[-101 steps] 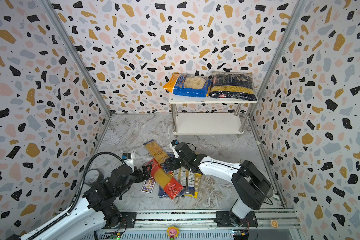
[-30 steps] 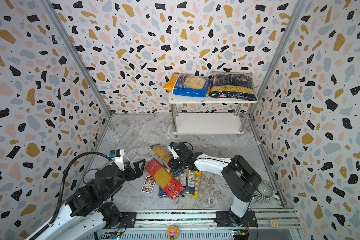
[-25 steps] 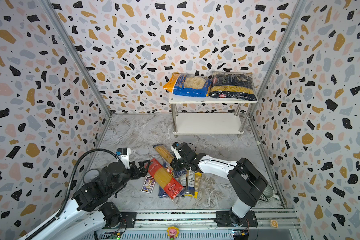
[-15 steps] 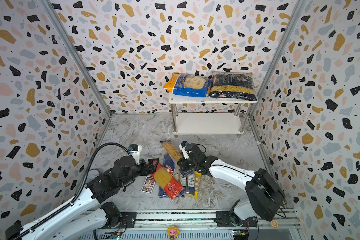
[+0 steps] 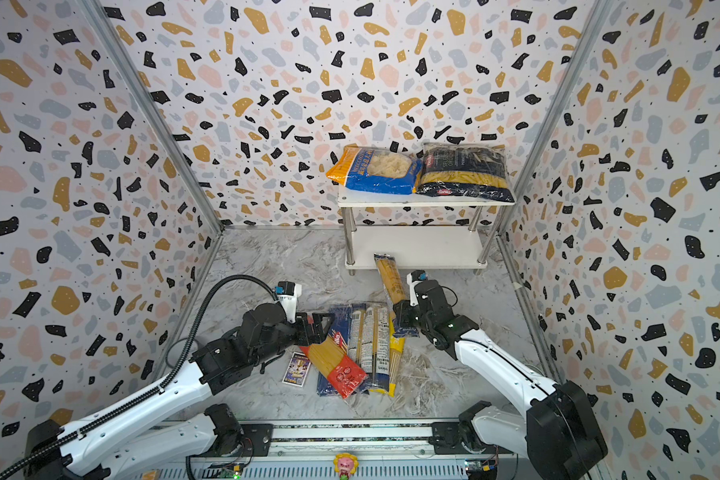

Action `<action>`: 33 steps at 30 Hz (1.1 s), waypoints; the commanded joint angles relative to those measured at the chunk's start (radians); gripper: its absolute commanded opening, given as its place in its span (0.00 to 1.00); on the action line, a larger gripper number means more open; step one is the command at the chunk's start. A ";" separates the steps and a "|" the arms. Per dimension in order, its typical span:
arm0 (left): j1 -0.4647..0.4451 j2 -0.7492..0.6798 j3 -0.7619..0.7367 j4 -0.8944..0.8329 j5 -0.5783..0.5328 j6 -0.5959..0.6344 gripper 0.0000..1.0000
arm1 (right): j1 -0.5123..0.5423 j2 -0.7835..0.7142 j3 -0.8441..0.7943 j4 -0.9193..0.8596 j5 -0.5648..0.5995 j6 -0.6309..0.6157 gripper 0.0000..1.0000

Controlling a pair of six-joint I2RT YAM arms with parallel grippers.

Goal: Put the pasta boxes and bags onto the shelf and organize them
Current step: 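Lift the spaghetti pack upright and carry it toward the lower shelf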

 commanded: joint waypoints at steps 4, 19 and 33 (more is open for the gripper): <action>-0.065 0.091 0.108 0.042 0.012 0.064 1.00 | -0.065 0.001 0.082 0.182 -0.011 0.011 0.19; -0.081 0.040 0.153 -0.078 -0.065 0.132 1.00 | -0.129 0.367 0.379 0.366 -0.054 0.105 0.19; -0.078 -0.057 0.096 -0.120 -0.146 0.145 0.99 | -0.124 0.689 0.617 0.516 -0.063 0.229 0.19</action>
